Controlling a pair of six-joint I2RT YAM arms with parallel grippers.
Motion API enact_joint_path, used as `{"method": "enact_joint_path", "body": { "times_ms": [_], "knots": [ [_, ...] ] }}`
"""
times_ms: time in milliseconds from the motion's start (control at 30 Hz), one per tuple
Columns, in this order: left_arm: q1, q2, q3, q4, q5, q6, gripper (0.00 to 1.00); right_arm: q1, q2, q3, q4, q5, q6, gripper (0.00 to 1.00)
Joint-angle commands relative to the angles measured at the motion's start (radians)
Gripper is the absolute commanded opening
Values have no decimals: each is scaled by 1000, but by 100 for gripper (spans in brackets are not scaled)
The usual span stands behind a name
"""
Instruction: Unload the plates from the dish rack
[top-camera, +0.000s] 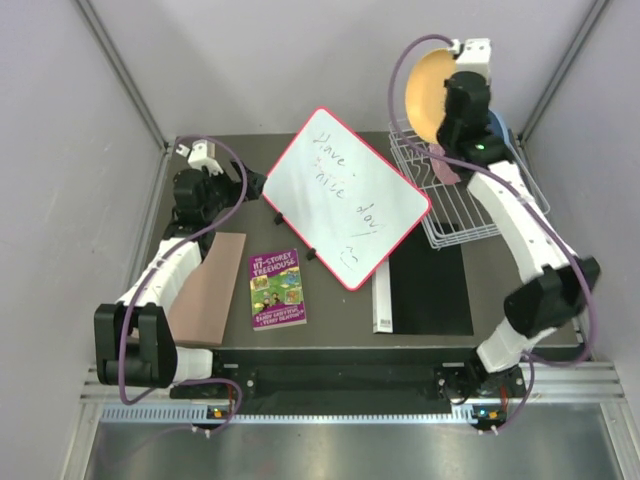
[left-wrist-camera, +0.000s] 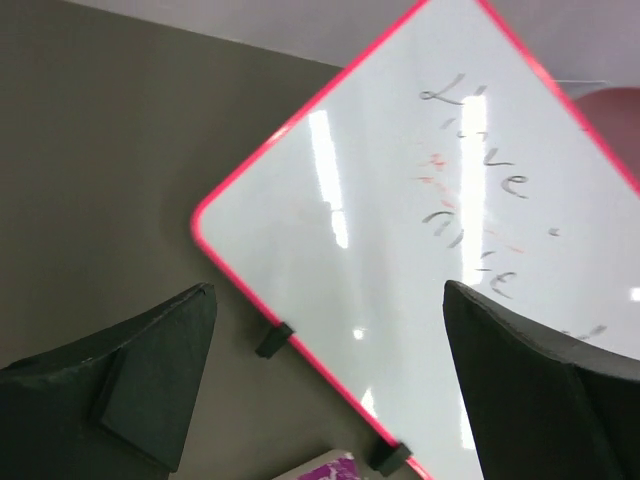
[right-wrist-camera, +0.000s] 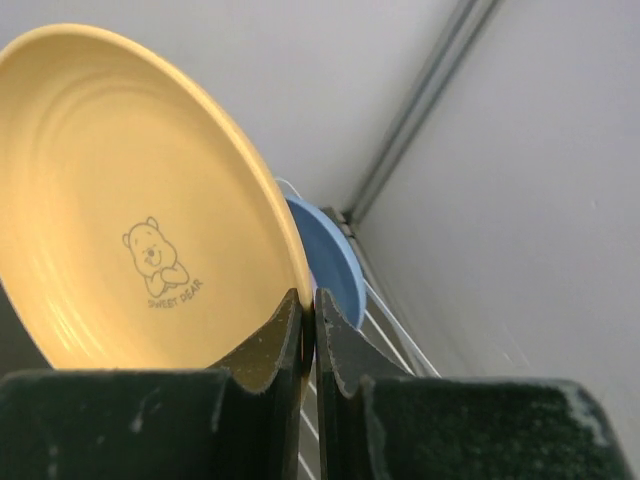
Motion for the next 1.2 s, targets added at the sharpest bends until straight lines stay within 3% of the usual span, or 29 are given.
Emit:
{"method": "enact_joint_path", "body": {
  "times_ms": [0,133,267,367,600,867,900,1000,1033,1100,1167],
  "knots": [
    [-4,-21,48,203,211,-128,99,-12,-218,18,-174,-270,220,0],
    [-41,9,51,304,271,-209,99,-10,-291,-55,-264,-557,335,0],
    [-110,57,115,306,294,-230,99,-10,-370,-207,-202,-762,401,0],
    [-174,60,108,342,236,-237,99,-4,-424,-299,-156,-856,447,0],
    [-306,80,137,349,199,-194,99,22,-456,-384,-120,-917,493,0],
    [-358,97,106,407,170,-197,98,37,-438,-451,-71,-977,532,0],
    [-360,98,105,407,164,-194,94,37,-438,-462,-67,-983,535,0],
    [-366,92,98,392,129,-164,72,37,-446,-477,-54,-980,539,0],
    [-366,88,94,384,120,-153,38,37,-446,-476,-56,-979,538,0],
    [-366,76,83,358,66,-131,2,37,-444,-476,-56,-976,533,0],
    [-364,72,82,330,46,-99,0,37,-443,-476,-48,-980,533,0]
  ]
}}
